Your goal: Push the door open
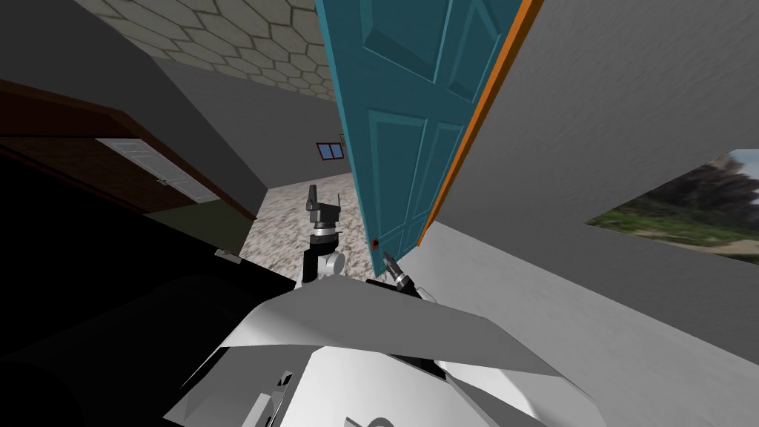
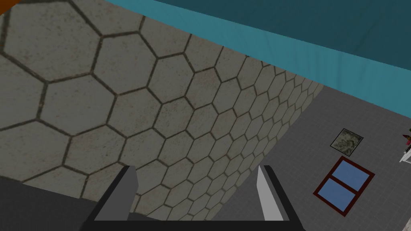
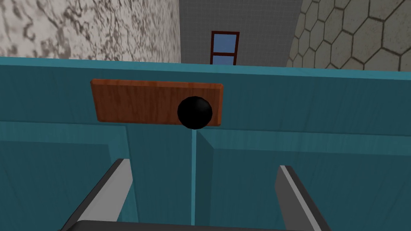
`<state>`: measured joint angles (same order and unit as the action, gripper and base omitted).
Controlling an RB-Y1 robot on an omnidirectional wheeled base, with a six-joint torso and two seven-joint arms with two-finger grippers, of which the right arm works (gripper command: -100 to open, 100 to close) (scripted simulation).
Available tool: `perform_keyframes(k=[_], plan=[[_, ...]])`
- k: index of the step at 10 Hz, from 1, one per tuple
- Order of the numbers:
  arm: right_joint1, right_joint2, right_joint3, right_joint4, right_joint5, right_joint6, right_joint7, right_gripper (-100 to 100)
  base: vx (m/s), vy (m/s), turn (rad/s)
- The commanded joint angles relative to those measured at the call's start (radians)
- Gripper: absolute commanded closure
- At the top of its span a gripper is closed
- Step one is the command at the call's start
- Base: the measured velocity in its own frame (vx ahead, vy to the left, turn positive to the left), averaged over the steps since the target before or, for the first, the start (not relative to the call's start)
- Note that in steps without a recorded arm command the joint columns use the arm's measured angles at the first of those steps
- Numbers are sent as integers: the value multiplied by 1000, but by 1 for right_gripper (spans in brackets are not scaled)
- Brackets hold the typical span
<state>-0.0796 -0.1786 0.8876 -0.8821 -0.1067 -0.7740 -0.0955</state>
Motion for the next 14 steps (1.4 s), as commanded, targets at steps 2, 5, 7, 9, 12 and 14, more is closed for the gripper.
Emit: perform_keyframes(k=[2,5,7,9,12,14], plan=[[-2,10,-9,7,1,1,5,-100,138,131,26],[-5,23,-20,20,3,0,11,-100,168,147,32],[-5,24,-21,21,3,0,12,-100,102,107,15],[-5,24,-21,21,3,0,12,100,-14,-16,1],[-5,24,-21,21,3,0,12,100,-14,-15,0],[-2,30,-48,23,-3,7,20,-100,-71,1,-77]])
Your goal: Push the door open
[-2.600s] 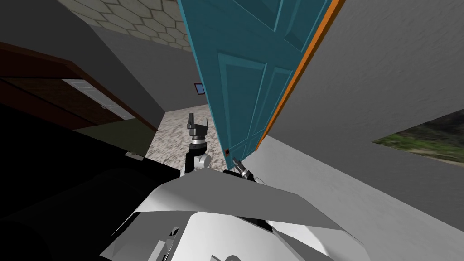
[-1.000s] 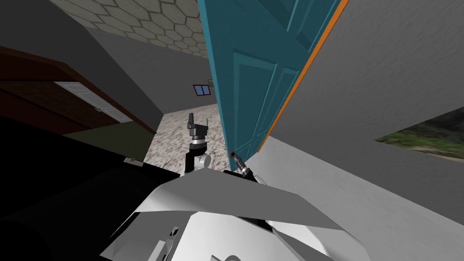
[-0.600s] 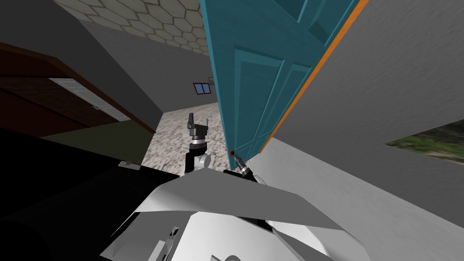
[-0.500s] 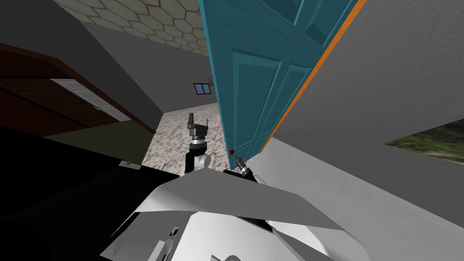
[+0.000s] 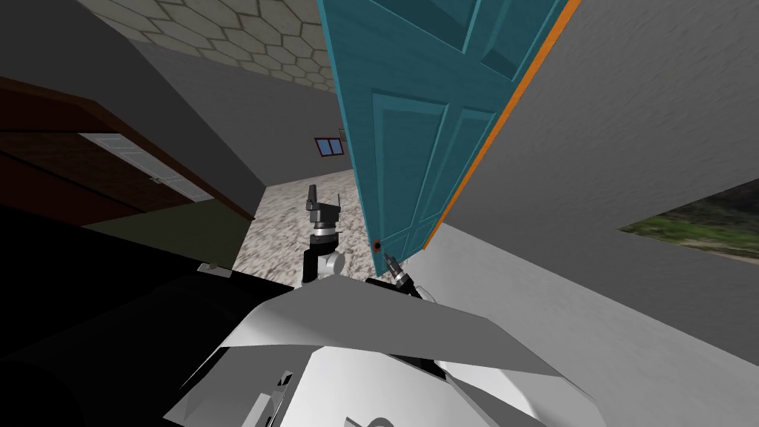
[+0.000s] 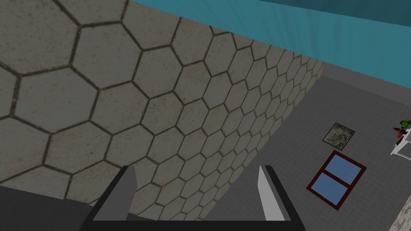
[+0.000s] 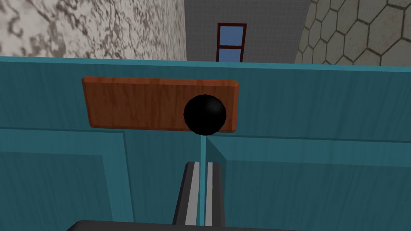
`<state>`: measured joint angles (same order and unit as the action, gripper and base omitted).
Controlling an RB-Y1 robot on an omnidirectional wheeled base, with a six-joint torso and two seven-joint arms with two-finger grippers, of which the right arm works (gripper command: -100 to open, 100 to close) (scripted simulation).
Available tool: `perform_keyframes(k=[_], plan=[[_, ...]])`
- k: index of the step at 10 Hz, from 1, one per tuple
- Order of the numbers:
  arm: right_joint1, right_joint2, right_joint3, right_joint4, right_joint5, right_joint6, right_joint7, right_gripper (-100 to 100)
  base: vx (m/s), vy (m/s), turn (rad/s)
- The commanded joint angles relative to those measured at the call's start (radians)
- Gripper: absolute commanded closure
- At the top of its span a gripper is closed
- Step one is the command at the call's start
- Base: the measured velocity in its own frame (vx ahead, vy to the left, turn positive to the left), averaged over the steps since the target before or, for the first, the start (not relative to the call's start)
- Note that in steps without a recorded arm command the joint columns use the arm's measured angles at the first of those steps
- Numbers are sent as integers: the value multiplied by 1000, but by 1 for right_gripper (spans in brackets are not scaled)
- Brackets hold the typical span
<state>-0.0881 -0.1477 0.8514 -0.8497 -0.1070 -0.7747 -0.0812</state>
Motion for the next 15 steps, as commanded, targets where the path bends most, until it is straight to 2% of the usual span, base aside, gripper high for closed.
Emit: perform_keyframes(k=[1,2,3,4,10,11,12,15], plan=[[8,2,-24,-8,-5,11,9,-100,-244,1,-144],[9,6,-44,-6,-10,16,14,-100,-268,-17,-126],[8,5,-32,-8,-7,12,11,-100,-119,-10,-23],[7,11,-40,-2,-7,15,15,-100,69,60,50],[0,31,-62,21,-5,13,22,-100,173,136,29],[3,29,-59,17,-5,13,22,-100,60,43,-8],[3,29,-59,17,-5,13,22,100,-11,-4,5],[3,29,-59,17,-5,13,22,100,-15,-12,3]])
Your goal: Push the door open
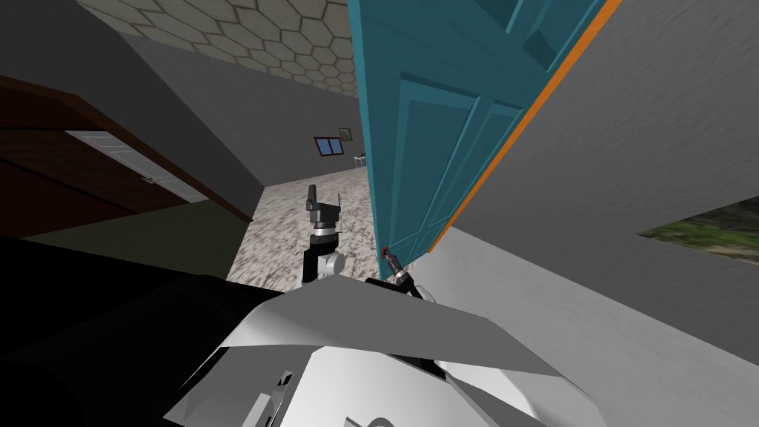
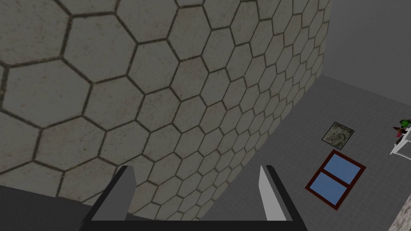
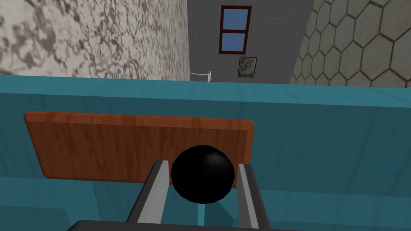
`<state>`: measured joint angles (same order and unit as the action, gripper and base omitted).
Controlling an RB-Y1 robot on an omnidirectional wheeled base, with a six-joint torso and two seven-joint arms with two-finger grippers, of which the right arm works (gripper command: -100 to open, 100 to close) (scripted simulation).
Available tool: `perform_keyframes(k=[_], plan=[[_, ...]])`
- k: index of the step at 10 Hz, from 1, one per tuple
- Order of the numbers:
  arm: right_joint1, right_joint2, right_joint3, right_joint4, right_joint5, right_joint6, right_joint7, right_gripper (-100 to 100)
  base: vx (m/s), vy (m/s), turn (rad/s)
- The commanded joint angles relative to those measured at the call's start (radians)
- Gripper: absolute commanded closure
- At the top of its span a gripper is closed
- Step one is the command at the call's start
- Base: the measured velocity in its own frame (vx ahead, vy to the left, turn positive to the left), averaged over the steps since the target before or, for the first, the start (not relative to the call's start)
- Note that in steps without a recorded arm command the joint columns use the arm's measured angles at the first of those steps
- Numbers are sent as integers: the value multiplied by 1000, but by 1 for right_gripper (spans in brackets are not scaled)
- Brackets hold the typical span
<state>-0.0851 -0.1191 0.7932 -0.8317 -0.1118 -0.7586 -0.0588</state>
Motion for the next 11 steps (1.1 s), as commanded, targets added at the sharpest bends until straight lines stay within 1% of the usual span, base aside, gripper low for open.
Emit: perform_keyframes(k=[1,2,3,4,7,8,10,11], plan=[[0,0,0,-2,0,-3,0,100,-7,-5,-4],[0,0,0,-2,0,-3,0,100,0,0,0],[0,1,-19,7,-3,0,5,100,44,83,-27],[-1,1,-25,8,-4,0,6,100,71,134,-50],[-5,5,-70,22,-10,-2,17,100,125,180,-38],[-6,7,-79,25,-12,-2,20,100,105,181,-35],[-9,11,-119,36,-18,-3,30,100,139,180,-53],[-10,13,-130,39,-19,-3,32,100,147,167,-42]])
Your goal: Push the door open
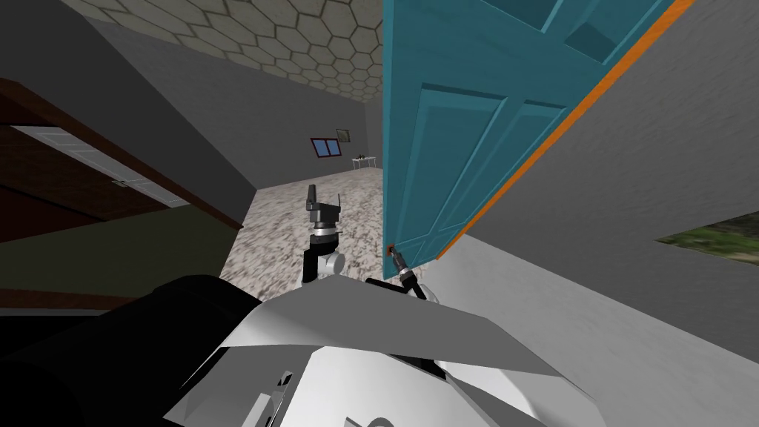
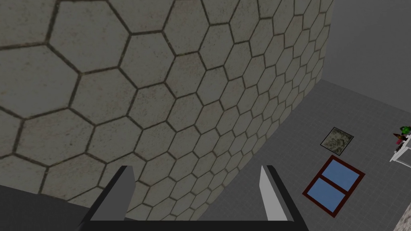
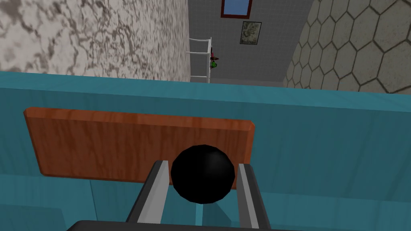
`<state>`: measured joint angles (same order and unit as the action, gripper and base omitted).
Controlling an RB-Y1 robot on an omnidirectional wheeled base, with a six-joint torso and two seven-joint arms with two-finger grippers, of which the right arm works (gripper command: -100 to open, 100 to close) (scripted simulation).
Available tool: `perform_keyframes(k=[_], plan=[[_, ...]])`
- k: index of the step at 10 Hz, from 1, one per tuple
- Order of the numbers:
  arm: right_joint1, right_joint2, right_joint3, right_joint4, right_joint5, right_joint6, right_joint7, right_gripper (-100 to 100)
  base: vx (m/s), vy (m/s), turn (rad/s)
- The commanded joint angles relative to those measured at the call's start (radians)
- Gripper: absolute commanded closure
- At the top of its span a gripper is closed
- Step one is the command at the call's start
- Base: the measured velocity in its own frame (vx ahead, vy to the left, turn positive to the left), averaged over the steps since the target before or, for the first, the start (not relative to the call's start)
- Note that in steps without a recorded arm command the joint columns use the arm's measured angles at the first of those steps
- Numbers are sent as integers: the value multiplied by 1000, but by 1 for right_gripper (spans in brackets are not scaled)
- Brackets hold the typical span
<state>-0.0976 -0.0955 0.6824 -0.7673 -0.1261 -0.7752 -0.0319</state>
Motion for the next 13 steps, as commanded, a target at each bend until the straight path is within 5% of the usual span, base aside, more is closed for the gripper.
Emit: perform_keyframes(k=[1,5,8,9,13], plan=[[2,-9,-30,-22,-7,13,8,100,103,113,-24],[-1,-4,-64,-12,-12,12,17,100,79,87,-32],[-6,6,-121,5,-20,10,31,100,114,107,-71],[-7,7,-101,19,-18,2,24,-100,-69,46,-76],[-3,10,-96,5,-20,10,22,-100,-237,-74,-36]])
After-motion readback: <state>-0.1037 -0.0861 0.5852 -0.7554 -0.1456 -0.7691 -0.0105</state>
